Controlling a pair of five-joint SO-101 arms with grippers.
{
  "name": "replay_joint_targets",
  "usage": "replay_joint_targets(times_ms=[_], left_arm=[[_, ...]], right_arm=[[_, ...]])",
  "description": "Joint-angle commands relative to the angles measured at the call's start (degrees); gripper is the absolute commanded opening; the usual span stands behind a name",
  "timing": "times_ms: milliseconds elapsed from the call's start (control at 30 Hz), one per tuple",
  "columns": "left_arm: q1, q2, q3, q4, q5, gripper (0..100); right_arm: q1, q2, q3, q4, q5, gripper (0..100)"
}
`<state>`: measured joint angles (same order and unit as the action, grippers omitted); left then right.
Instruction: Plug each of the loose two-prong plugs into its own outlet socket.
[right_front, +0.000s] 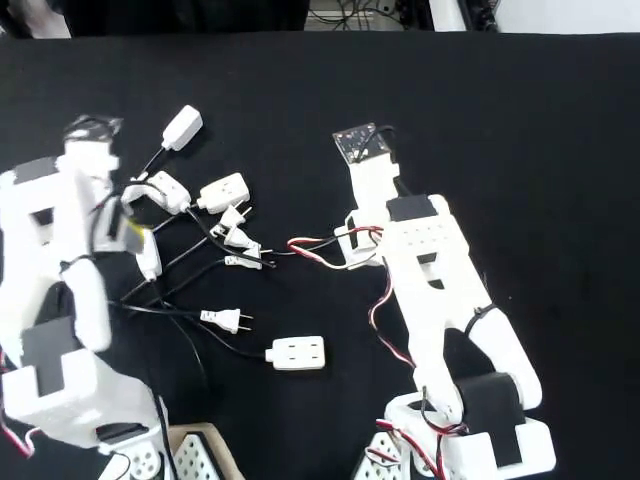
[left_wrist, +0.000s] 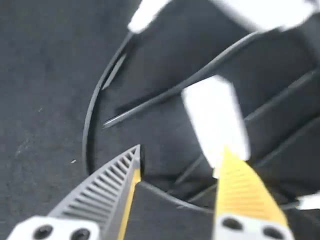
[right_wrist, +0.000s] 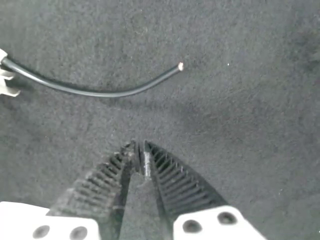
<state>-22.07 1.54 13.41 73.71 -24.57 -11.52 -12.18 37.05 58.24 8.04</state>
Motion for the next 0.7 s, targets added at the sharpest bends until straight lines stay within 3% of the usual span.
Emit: replay_joint_targets(times_ms=[0,133,300,533,667], left_arm=[[6.2,-7.5,-1.5,1.2,5.5,22],[11.6,-10.3,2.3,-1.1,11.3,21],[13.8,-8.8,13.7,-14.1,16.9,21],[7.1,-6.2,16.8,-16.9,16.4,21],[3.8,-4.4,17.0,-16.6,12.0,21]], right_arm=[[1.4,-0.5,-0.5,-1.0,0.3,1.2],[1.4,-0.5,-0.6,-1.0,0.4,1.2],[1.4,-0.5,-0.6,-1.0,0.4,1.2],[1.4,-0.5,-0.6,-1.0,0.4,1.2],[1.4,-0.5,-0.6,-1.0,0.4,1.2]])
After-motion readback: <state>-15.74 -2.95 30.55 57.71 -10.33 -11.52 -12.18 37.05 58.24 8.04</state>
